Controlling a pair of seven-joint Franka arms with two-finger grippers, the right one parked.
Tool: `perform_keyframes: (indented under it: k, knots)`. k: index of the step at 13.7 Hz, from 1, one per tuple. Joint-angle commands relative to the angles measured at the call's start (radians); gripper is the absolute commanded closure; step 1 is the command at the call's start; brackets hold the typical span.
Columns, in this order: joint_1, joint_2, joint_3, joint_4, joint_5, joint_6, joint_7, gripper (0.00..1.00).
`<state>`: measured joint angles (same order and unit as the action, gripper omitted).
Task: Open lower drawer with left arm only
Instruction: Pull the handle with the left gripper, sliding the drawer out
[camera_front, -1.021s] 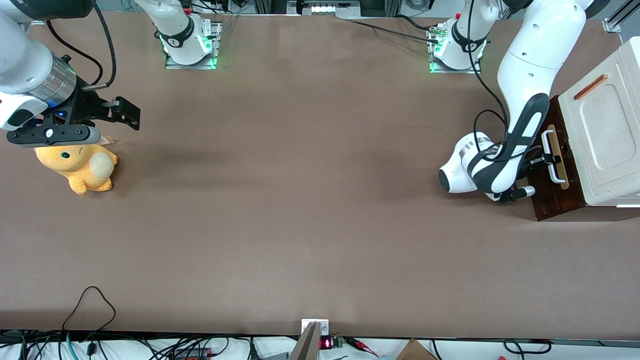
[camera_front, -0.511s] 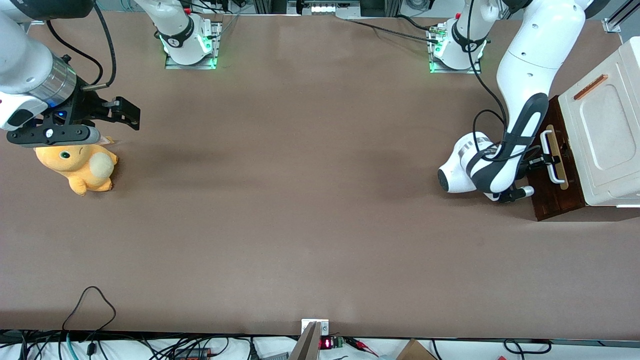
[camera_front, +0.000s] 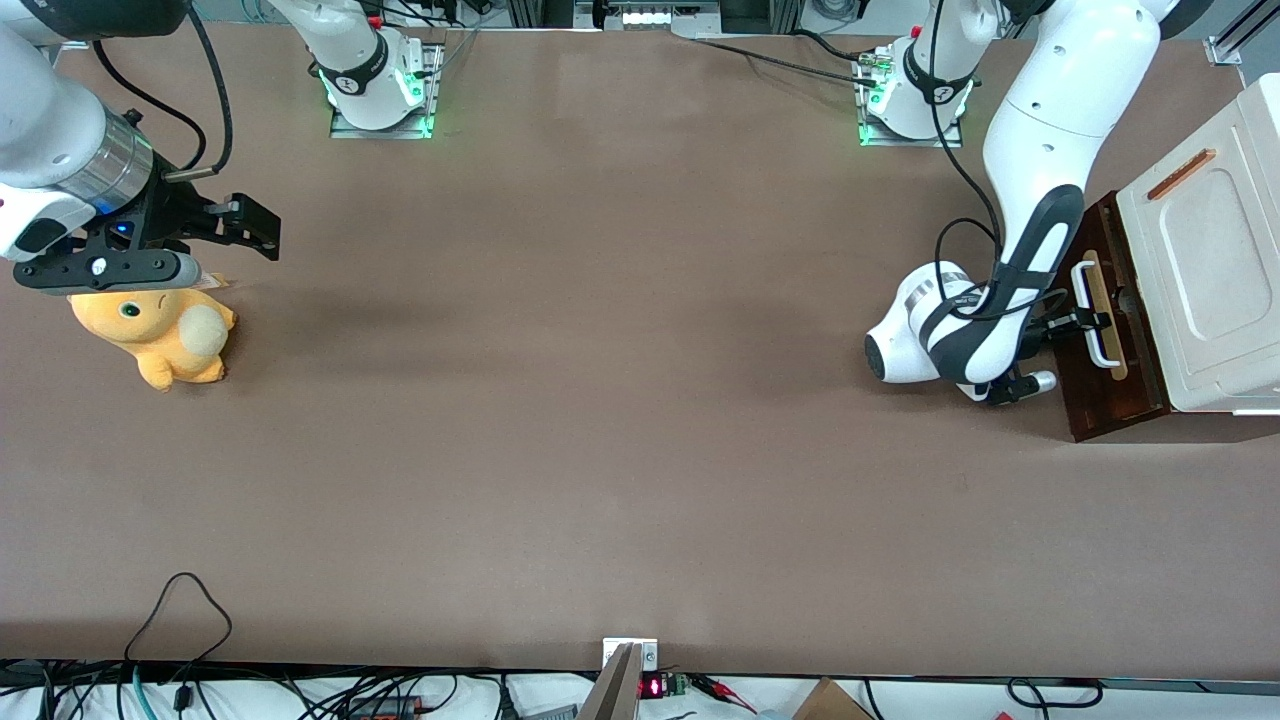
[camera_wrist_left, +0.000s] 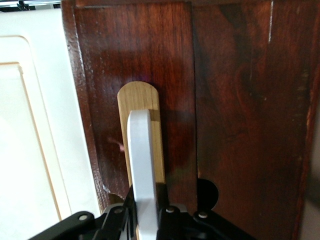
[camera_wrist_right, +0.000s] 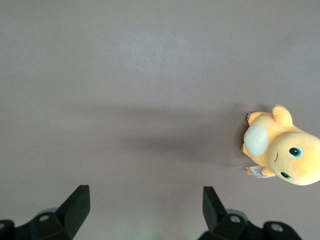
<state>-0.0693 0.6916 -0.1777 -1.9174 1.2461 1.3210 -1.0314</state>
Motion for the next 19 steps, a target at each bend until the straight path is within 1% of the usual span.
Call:
perform_keyframes:
  k: [1,4,19]
  knots:
    - [-0.043,0.002,0.0,0.034,0.015,-0.028,0.028,0.99]
    - [-0.056,0.003,0.0,0.034,0.01,-0.028,0.027,0.99]
    - [-0.176,0.037,0.0,0.069,-0.088,-0.042,0.005,0.99]
